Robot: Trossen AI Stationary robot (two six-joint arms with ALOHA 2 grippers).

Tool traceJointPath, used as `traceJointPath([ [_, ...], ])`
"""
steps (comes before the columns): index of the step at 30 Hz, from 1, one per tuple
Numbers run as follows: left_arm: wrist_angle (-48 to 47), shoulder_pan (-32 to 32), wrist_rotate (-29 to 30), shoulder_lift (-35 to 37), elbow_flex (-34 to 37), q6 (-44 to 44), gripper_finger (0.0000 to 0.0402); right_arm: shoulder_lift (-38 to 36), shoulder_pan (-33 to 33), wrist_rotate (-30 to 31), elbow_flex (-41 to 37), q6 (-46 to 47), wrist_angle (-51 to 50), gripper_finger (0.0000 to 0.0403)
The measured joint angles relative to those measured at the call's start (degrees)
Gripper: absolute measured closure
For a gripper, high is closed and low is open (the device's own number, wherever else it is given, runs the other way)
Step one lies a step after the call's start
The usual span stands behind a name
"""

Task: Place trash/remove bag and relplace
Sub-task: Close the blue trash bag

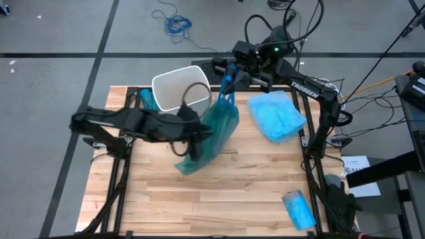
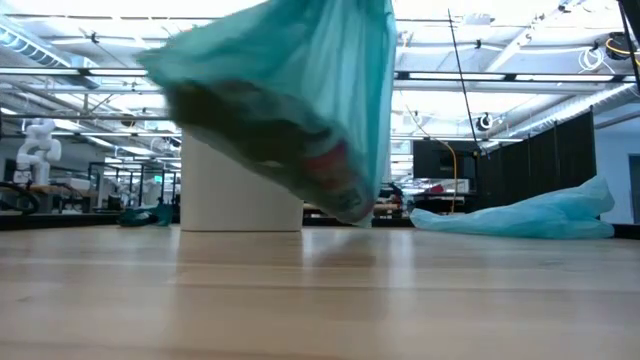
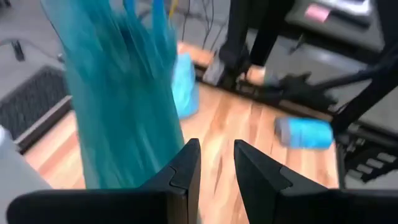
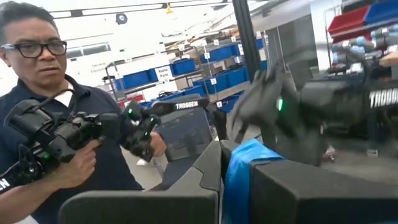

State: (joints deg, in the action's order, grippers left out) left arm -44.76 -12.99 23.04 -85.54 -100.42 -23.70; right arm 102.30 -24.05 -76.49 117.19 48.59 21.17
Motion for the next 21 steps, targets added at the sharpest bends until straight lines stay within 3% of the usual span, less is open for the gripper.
traceJointPath([
  [12,0.93,-7.58,16.43,7.17,0.0,2.1,0.0308,0.01,0.02,-0.08,-0.02,-9.57,-12.85,0.0403],
  [21,4.18,-9.93,21.07,9.24,0.0,6.38,0.0308,0.02,0.02,-0.02,-0.02,-11.27,-14.12,0.0403],
])
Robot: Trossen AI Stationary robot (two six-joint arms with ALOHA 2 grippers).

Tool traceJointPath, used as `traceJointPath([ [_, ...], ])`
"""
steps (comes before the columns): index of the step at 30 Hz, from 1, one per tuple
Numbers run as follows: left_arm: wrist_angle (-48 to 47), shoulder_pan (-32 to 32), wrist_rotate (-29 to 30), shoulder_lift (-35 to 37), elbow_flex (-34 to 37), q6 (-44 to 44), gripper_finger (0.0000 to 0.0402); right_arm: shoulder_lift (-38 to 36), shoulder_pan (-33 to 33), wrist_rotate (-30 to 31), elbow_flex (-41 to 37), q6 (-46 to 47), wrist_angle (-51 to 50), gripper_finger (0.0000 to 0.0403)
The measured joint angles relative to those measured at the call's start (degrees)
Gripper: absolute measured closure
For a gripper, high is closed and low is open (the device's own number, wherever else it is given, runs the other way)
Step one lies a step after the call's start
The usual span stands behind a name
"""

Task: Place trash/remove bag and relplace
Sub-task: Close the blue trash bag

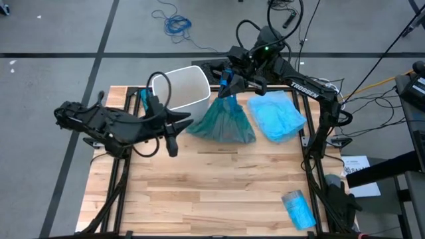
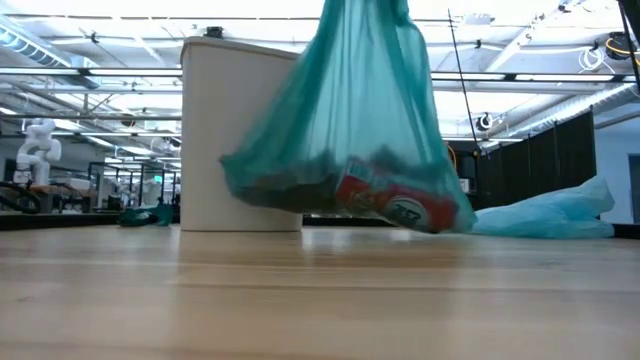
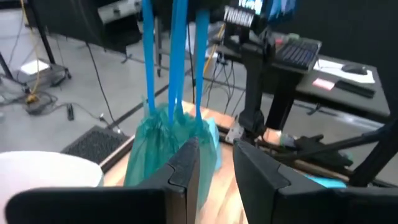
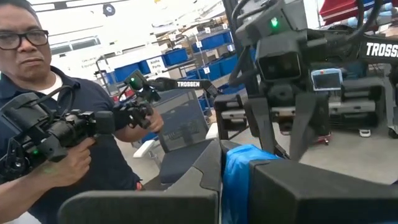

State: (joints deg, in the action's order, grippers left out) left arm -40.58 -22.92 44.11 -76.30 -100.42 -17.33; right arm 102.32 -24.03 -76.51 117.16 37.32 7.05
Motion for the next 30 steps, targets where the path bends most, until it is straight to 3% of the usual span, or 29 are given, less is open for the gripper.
traceJointPath([
  [6,4.94,-1.22,1.51,0.42,0.0,5.84,0.0308,0.0,-0.01,0.0,0.0,-0.42,-0.28,0.0403],
  [18,4.18,-1.28,2.95,0.38,0.0,6.01,0.0308,0.75,-0.24,-0.24,0.41,6.82,5.51,0.0403],
  [30,7.7,-1.47,4.23,0.38,0.0,8.4,0.0308,0.71,0.37,-0.76,0.41,5.07,3.29,0.0403],
])
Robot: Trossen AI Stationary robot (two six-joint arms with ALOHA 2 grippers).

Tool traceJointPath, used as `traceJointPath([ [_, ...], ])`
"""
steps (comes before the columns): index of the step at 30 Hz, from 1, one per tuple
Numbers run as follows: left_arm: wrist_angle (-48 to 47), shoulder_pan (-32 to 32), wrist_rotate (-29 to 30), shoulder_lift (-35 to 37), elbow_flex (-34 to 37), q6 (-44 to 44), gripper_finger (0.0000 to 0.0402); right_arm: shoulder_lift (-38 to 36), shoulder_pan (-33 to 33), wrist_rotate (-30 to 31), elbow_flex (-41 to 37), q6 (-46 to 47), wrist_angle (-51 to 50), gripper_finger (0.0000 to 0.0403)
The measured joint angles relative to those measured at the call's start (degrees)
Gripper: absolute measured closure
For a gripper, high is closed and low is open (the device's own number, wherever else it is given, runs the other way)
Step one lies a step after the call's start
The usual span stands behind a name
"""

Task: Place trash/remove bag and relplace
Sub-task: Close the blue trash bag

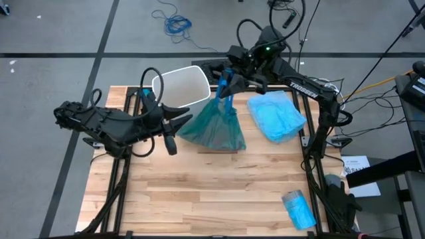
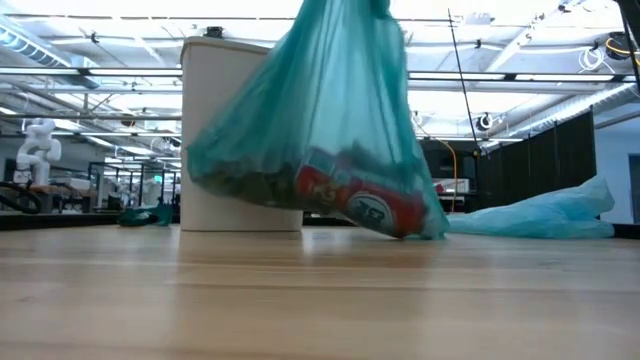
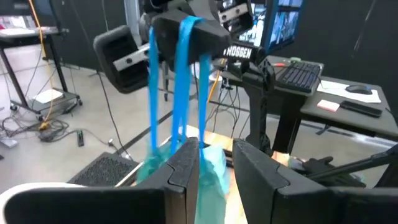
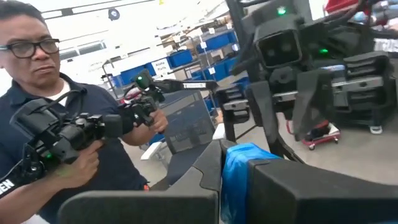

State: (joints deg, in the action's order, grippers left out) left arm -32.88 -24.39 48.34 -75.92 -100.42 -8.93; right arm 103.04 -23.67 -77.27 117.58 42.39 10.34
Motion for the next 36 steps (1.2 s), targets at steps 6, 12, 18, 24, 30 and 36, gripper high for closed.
traceJointPath([
  [6,6.94,-0.78,0.24,0.01,0.0,6.83,0.0308,0.01,1.0,0.85,0.02,0.28,-0.54,0.0403],
  [12,16.37,-2.33,4.58,0.68,0.0,15.69,0.0308,2.02,4.99,1.01,0.07,-0.02,-0.69,0.0403],
  [18,26.23,-3.87,4.81,1.08,-0.02,25.25,0.0308,6.08,6.74,2.89,0.05,1.83,0.05,0.0403],
  [24,27.05,-4.67,4.55,2.94,-0.08,25.87,0.0308,10.91,8.21,4.35,2.35,9.18,6.16,0.0403],
  [30,26.57,-4.67,3.86,2.73,-0.05,26.4,0.0308,18.95,10.91,4.61,17.75,11.91,5.43,0.0403],
  [36,27.99,-4.71,0.76,2.82,-0.07,29.78,0.0308,19.26,11.37,6.11,14.49,14.25,6.27,0.0403],
])
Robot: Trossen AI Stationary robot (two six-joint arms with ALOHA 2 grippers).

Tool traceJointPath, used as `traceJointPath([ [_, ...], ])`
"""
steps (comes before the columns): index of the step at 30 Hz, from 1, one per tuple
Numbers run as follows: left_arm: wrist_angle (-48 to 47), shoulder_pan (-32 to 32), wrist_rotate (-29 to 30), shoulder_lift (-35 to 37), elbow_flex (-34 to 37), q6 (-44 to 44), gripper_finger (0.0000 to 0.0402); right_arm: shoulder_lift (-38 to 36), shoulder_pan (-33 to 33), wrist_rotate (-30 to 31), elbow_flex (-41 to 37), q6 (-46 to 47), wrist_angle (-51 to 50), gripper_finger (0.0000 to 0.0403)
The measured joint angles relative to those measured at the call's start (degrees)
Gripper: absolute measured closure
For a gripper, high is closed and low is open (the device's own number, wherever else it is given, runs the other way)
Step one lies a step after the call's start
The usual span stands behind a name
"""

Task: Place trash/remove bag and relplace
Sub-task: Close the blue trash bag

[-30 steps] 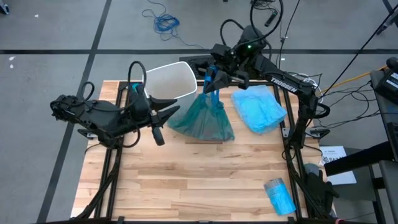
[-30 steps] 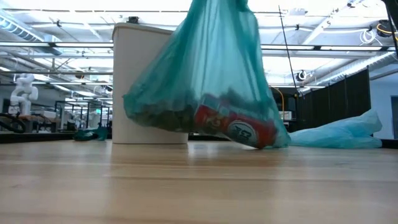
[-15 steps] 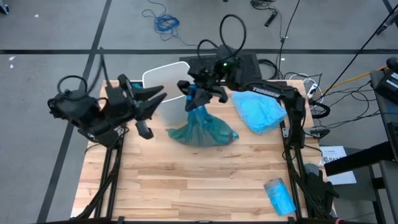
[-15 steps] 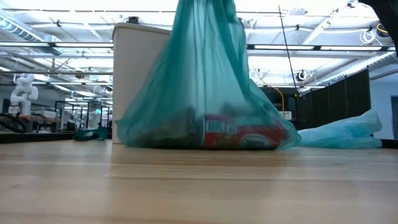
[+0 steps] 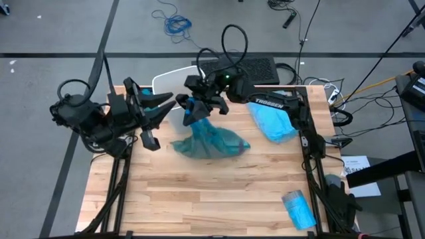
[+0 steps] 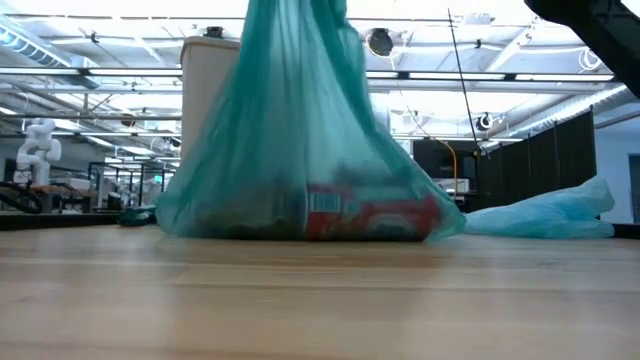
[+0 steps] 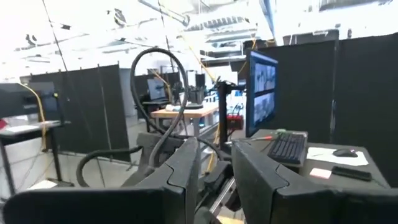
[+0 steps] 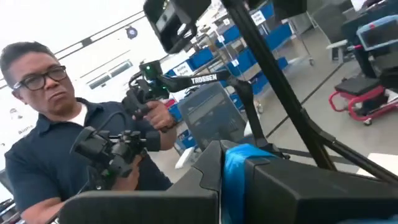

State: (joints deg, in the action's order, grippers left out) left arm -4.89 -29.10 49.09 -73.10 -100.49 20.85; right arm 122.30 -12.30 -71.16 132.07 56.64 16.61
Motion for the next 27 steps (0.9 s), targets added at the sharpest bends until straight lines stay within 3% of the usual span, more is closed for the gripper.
traceJointPath([
  [21,-3.94,0.04,0.97,0.0,0.0,0.46,0.0308,-2.51,11.73,2.32,2.97,1.69,1.72,0.0403],
  [27,-8.2,0.04,0.95,0.0,0.0,-2.92,0.0308,-2.51,11.32,3.38,2.97,-4.9,-6.89,0.0403],
])
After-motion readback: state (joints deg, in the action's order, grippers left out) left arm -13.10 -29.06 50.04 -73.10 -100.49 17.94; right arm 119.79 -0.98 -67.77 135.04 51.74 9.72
